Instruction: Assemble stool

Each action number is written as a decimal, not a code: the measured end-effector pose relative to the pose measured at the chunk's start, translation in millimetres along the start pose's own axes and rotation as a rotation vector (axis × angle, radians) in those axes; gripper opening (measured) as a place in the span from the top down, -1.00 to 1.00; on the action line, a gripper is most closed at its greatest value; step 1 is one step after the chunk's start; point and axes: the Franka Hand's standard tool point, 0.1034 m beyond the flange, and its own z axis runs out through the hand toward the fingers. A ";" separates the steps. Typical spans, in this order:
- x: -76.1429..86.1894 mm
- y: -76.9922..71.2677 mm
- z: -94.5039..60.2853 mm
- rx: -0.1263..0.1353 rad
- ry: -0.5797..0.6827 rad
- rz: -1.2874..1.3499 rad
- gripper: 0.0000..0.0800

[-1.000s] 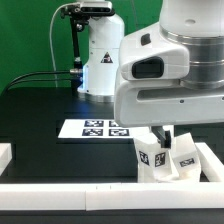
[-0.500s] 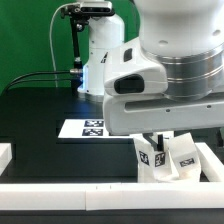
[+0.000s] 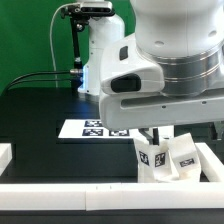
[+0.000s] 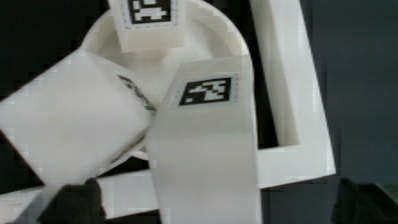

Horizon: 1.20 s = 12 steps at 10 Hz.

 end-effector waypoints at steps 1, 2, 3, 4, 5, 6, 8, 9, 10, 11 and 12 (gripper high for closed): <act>0.2 -0.2 1.4 0.004 -0.002 0.003 -0.62; 0.9 1.2 6.2 0.006 -0.009 0.007 -0.62; 1.4 1.9 11.7 0.006 -0.017 0.010 -0.62; 1.6 2.3 15.9 0.008 -0.024 0.014 -0.62; 1.5 2.4 18.0 0.010 -0.027 0.021 -0.62; 0.5 -0.3 20.0 0.010 -0.030 0.024 -0.62; -0.6 -3.3 22.7 0.009 -0.034 0.021 -0.62; 0.4 -2.6 25.3 0.008 -0.029 0.022 -0.62; 1.6 -2.9 30.9 0.006 -0.021 0.026 -0.62; 1.7 -3.5 32.3 0.005 -0.020 0.027 -0.62; 2.0 -2.4 31.9 0.005 -0.019 0.029 -0.62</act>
Offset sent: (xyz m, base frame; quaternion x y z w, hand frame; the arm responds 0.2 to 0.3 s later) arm -0.0010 0.0207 -0.0132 0.0580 -0.0266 0.0105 0.9979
